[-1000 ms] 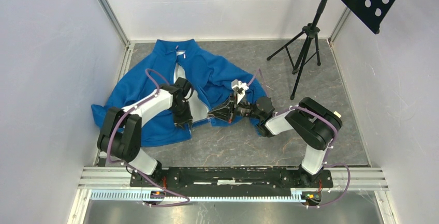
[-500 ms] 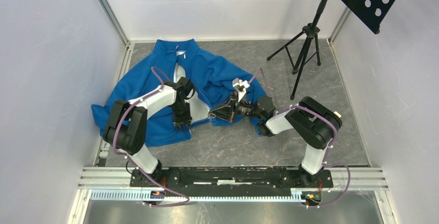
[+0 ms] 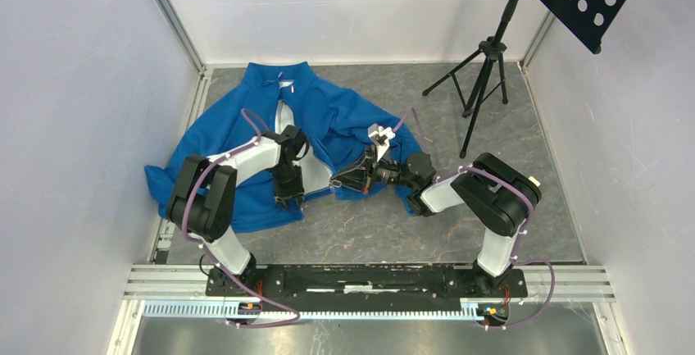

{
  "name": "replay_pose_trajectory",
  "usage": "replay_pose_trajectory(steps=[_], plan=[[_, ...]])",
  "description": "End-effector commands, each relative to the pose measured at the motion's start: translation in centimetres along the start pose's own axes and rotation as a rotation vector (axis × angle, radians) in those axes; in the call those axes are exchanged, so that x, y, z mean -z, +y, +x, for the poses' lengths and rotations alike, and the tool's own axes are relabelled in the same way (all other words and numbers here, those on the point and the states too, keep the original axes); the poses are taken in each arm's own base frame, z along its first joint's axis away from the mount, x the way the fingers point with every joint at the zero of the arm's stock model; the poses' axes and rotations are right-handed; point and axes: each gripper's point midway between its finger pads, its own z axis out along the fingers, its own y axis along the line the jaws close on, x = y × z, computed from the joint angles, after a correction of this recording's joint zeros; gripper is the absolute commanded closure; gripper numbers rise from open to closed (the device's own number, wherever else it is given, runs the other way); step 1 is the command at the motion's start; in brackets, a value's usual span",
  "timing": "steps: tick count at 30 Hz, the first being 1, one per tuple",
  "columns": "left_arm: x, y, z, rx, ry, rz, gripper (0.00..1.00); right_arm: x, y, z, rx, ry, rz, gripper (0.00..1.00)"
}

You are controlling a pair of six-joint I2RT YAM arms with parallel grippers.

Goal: Zip up the jacket

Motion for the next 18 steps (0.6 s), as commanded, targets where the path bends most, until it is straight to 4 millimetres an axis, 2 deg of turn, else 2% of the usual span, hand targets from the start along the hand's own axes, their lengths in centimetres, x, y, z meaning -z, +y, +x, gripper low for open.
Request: replay_pose_trajectory(steps=[1, 5, 9, 11, 18], plan=[[-0.6, 0.1, -0.5, -0.022, -0.019, 0.001, 0.59, -0.2, 2.2, -2.8, 0.130, -0.106, -0.107, 1.00], [-1.2, 0.7, -0.2, -0.020, -0.009, -0.025, 0.61, -0.3, 2.2, -2.7, 0.116, -0.107, -0.111, 1.00], [-1.4, 0.7, -0.1, -0.024, -0.010, -0.025, 0.71, -0.4, 2.2, -2.7, 0.114, -0.107, -0.111, 1.00], [-1.2, 1.1, -0.5, -0.023, -0.034, -0.043, 0.78, -0.4, 2.1, -2.7, 0.114, -0.104, -0.108, 1.00], [1.2, 0.6, -1.2, -0.017, -0.140, 0.019, 0.94, -0.6, 1.1, -2.2, 0.111, -0.070, -0.068, 1.00]])
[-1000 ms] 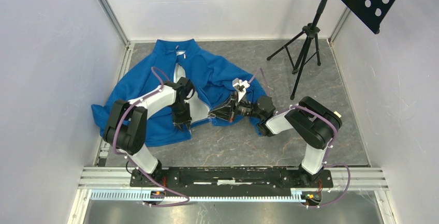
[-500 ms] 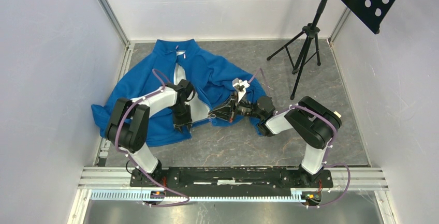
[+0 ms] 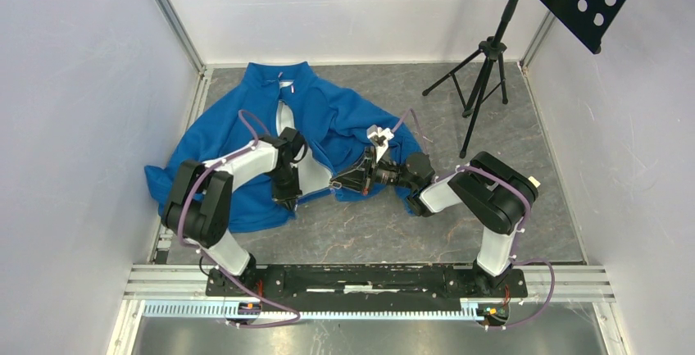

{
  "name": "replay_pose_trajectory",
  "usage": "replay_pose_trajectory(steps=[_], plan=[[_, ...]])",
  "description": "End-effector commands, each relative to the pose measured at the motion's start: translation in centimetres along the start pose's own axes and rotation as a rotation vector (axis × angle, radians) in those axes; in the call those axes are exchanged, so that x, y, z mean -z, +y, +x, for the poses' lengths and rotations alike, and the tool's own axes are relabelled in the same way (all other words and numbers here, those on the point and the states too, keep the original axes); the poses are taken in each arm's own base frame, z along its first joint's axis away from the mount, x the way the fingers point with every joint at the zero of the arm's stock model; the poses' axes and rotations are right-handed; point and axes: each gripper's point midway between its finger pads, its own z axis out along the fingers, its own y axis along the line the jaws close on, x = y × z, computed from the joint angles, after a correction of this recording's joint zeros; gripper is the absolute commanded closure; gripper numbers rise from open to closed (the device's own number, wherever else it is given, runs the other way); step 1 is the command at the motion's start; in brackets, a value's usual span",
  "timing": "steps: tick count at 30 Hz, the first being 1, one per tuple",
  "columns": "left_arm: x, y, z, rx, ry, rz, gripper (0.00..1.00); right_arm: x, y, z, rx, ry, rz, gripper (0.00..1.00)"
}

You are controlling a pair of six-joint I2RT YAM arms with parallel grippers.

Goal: Zip up the jacket

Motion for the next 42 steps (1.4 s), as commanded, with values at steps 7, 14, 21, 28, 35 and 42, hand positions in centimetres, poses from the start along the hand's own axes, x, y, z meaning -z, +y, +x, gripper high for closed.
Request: replay_pose_trajectory(steps=[7, 14, 21, 28, 35, 42], plan=[[4.9, -1.8, -2.8, -0.019, -0.334, 0.229, 0.98, -1.1, 0.3, -2.1, 0.116, -0.034, -0.038, 1.00], [8.4, -2.8, -3.4, 0.020, -0.600, 0.421, 0.98, -2.4, -0.7, -0.6, 0.073, 0.006, -0.023, 1.00], [12.7, -4.3, -2.7, 0.032, -0.859, 0.701, 0.98, -3.1, 0.7, -1.2, 0.007, -0.043, -0.117, 1.00], [14.9, -4.1, -2.0, 0.065, -1.045, 0.852, 0.98, -3.8, 1.5, -0.9, 0.062, -0.045, -0.202, 1.00], [15.5, -4.2, -1.5, 0.047, -1.085, 0.903, 0.98, -4.9, 1.3, -1.0, 0.098, -0.062, -0.175, 1.00], [16.3, -4.8, -0.8, 0.085, -1.077, 1.003, 0.98, -5.0, 1.9, -1.5, 0.113, -0.136, -0.171, 1.00]])
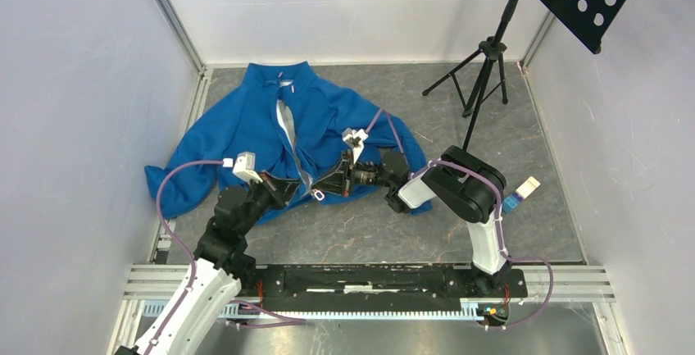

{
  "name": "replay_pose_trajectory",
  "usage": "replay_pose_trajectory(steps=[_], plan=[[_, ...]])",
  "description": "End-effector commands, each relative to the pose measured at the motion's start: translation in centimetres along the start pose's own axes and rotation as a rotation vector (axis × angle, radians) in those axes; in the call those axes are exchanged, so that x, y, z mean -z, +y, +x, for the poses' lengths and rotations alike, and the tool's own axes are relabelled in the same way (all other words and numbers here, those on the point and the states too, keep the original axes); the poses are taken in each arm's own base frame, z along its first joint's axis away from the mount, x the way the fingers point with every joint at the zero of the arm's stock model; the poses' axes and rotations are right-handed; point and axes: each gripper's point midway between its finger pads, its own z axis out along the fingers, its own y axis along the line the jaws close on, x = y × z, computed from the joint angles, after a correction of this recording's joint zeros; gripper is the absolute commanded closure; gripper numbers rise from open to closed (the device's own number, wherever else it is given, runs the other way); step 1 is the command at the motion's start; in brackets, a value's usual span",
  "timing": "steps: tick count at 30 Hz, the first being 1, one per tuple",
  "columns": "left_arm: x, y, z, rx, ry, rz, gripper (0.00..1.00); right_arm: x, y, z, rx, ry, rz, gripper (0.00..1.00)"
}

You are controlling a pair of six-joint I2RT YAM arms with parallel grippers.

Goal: Zip up the jacket

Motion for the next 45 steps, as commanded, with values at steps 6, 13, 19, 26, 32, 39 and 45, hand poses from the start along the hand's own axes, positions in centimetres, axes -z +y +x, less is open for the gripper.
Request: replay_pose_trajectory(steps=[6, 13, 19, 26, 32, 39, 45], plan=[[1.0, -3.6, -1.6, 0.101, -0.083, 0.177, 0.98, 0.4, 3.7, -5.4, 0.197, -0.235, -0.102, 1.00], [2.0, -4.7, -2.1, 0.167, -0.115, 0.232, 0.98, 1.3, 6.3, -6.9, 0.207, -0.297, -0.196, 1.00], [1.9, -4.8, -1.9, 0.204, -0.106, 0.239, 0.98, 1.7, 7.9, -8.4, 0.227, -0.312, -0.230, 1.00], [0.9, -4.7, -1.8, 0.275, -0.111, 0.280, 0.98, 1.4, 9.8, -9.7, 0.255, -0.307, -0.302, 1.00], [1.3, -5.9, -2.6, 0.282, -0.131, 0.355, 0.98, 1.2, 10.1, -9.9, 0.277, -0.299, -0.323, 1.00], [1.8, -6.1, -2.7, 0.314, -0.133, 0.374, 0.98, 1.4, 10.0, -10.1, 0.287, -0.310, -0.313, 1.00], [1.8, -6.0, -2.7, 0.366, -0.132, 0.375, 0.98, 1.9, 10.3, -11.0, 0.316, -0.325, -0.309, 1.00]])
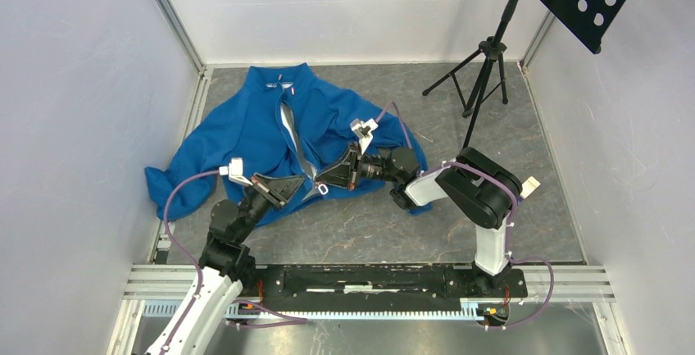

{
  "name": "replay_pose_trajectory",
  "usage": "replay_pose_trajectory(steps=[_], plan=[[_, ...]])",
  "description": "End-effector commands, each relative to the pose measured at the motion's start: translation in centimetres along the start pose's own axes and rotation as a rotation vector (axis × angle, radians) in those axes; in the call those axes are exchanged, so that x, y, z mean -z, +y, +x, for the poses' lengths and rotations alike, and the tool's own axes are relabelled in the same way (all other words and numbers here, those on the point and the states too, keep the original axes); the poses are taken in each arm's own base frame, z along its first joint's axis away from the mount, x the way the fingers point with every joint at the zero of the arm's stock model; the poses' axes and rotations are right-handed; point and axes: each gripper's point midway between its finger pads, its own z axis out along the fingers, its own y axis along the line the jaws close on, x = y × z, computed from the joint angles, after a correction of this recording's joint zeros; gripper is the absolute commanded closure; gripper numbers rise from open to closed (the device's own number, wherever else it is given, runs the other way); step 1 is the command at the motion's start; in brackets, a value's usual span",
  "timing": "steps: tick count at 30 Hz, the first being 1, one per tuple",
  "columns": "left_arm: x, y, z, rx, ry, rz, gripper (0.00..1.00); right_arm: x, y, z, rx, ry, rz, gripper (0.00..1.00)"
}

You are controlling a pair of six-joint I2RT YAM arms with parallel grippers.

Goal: Zip up the jacket

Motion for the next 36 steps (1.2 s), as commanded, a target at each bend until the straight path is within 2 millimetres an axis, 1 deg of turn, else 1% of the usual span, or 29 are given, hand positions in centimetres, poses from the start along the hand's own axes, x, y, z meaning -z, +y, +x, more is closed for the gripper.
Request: replay_pose_trajectory(steps=[1, 5, 15, 22, 30, 36], plan=[[0.2, -2.2, -0.3, 0.056, -0.006, 0.097, 0.98, 0.7, 8.9, -7.3, 0.395, -0.263, -0.311, 1.00], [0.1, -2.3, -0.3, 0.070, -0.004, 0.106, 0.98, 0.8, 9.2, -7.5, 0.403, -0.264, -0.317, 1.00], [0.3, -3.0, -0.6, 0.089, -0.012, 0.131, 0.98, 0.8, 9.0, -7.4, 0.393, -0.265, -0.311, 1.00], [0.3, -3.0, -0.6, 0.088, -0.011, 0.129, 0.98, 0.8, 9.4, -7.8, 0.399, -0.270, -0.320, 1.00], [0.1, -2.1, -0.6, 0.136, -0.021, 0.099, 0.98, 1.0, 10.0, -8.0, 0.409, -0.273, -0.329, 1.00], [0.1, -2.5, -0.5, 0.172, -0.019, 0.141, 0.98, 0.4, 9.5, -8.1, 0.397, -0.267, -0.338, 1.00]])
